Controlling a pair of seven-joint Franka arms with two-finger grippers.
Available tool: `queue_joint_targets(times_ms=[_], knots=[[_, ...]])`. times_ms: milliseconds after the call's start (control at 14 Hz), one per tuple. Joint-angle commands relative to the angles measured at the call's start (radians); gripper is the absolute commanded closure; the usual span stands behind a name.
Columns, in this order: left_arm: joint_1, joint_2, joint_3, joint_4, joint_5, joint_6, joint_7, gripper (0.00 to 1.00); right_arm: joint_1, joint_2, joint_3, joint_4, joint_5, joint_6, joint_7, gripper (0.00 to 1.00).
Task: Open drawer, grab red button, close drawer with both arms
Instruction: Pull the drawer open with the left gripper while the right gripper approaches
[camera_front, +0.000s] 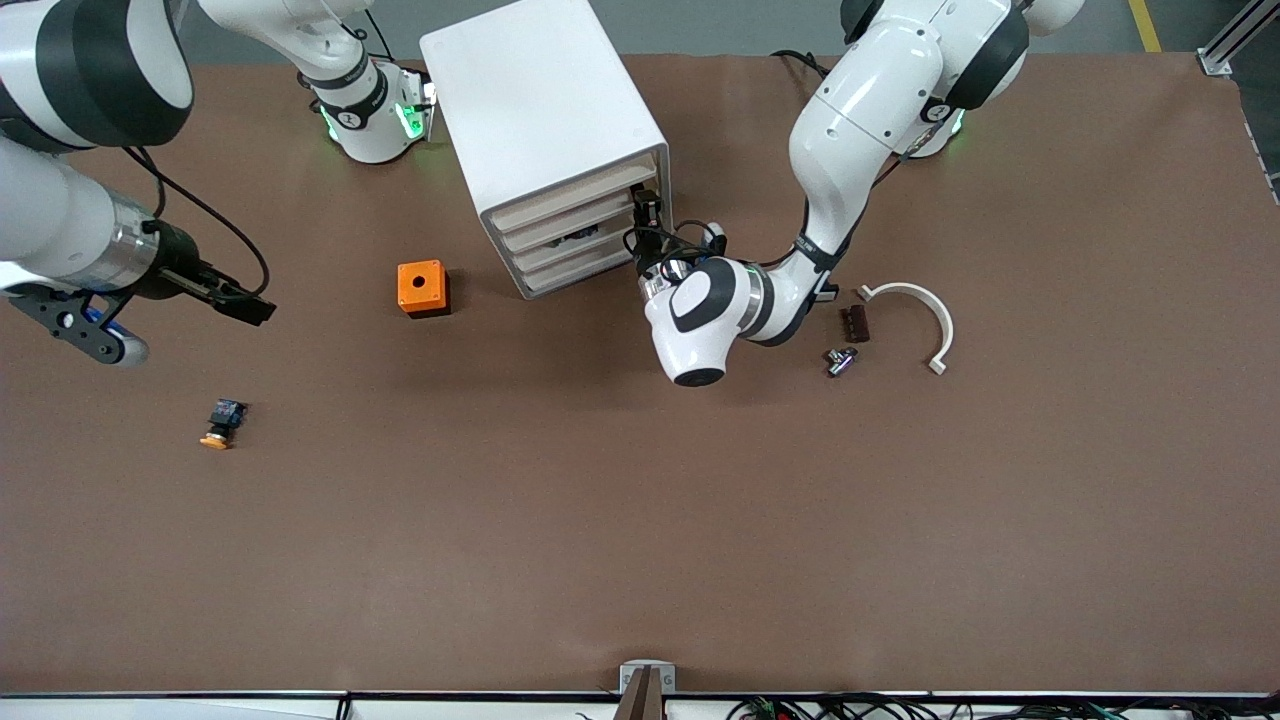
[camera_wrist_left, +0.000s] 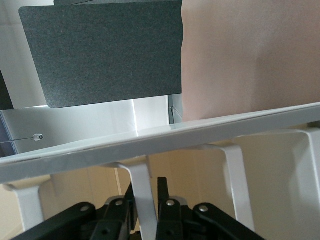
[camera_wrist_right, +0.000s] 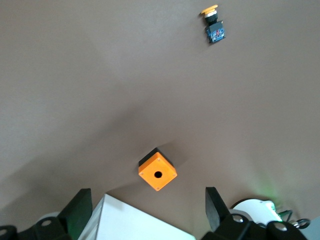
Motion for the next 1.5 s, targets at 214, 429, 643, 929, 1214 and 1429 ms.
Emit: queue_joint_targets(times_ms=[214,429,643,929,1214,1429], knots=[[0.008,0.01,0.003,0.021,-0.018,-0.013,0.02,0.91,0.039,-0.001,-0.006,-0.009,0.022,0.031,0.087,0.0],[0.031,0.01,0.006,0.021,-0.016,-0.013,0.02,0.9,0.056,0.001,-0.006,-0.01,0.02,0.039,0.114,0.0],[0.066,0.013,0.013,0.025,-0.018,-0.008,0.023,0.85,0.059,-0.001,-0.006,-0.023,0.022,0.046,0.114,0.0],[0.112,0.018,0.014,0.024,-0.016,-0.005,0.028,0.8,0.076,-0.001,-0.006,-0.026,0.023,0.062,0.128,0.0],[0.16,0.02,0.014,0.027,-0.036,0.029,0.046,0.8,0.114,-0.016,-0.006,-0.081,0.048,0.112,0.194,0.0],[0.187,0.018,0.013,0.031,-0.039,0.053,0.051,0.8,0.151,-0.06,-0.006,-0.188,0.069,0.195,0.251,0.0]])
